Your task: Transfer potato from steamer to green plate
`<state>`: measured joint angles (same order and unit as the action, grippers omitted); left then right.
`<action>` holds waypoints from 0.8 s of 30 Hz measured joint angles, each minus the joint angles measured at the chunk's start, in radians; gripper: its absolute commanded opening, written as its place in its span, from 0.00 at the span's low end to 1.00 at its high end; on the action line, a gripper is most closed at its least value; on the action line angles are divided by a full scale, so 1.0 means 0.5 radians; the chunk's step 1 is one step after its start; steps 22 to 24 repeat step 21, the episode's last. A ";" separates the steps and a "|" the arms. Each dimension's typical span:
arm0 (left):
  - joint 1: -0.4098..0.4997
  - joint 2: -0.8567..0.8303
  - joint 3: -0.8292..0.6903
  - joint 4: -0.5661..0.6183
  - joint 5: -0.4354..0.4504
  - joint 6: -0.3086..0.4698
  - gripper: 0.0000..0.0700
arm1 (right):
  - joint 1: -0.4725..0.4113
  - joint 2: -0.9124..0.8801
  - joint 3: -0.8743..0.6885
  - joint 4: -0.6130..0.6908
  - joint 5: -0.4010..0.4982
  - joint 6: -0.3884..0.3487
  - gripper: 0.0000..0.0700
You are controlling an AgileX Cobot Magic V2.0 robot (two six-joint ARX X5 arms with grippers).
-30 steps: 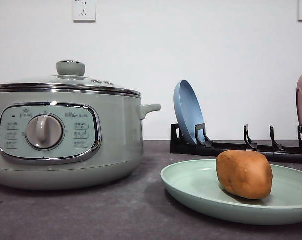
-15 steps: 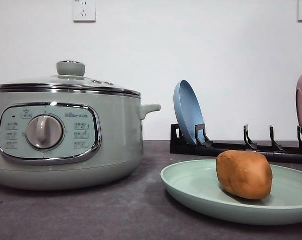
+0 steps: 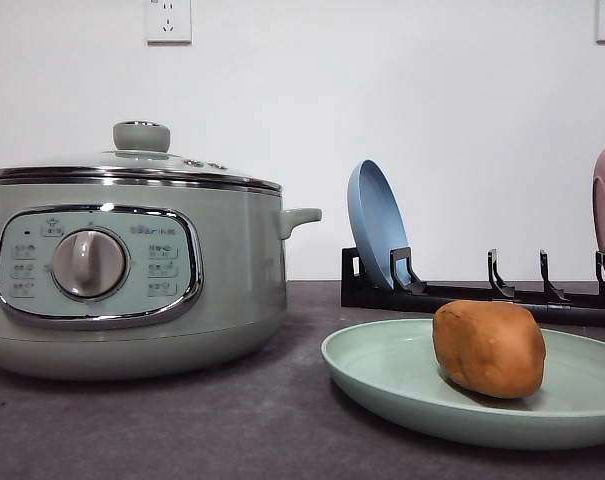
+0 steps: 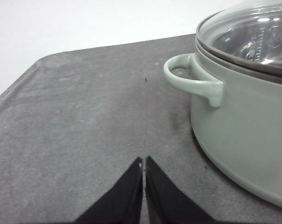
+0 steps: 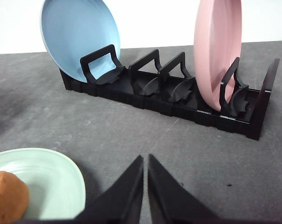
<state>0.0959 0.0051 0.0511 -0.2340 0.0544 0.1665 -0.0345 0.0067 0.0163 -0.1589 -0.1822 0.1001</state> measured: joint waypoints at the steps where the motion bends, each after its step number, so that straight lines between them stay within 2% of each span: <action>1: 0.000 0.000 0.000 0.000 0.000 0.000 0.00 | 0.000 0.000 0.000 0.000 0.000 0.000 0.00; 24: 0.000 0.000 0.000 0.000 0.000 0.000 0.00 | 0.000 0.000 0.000 0.000 0.000 0.000 0.00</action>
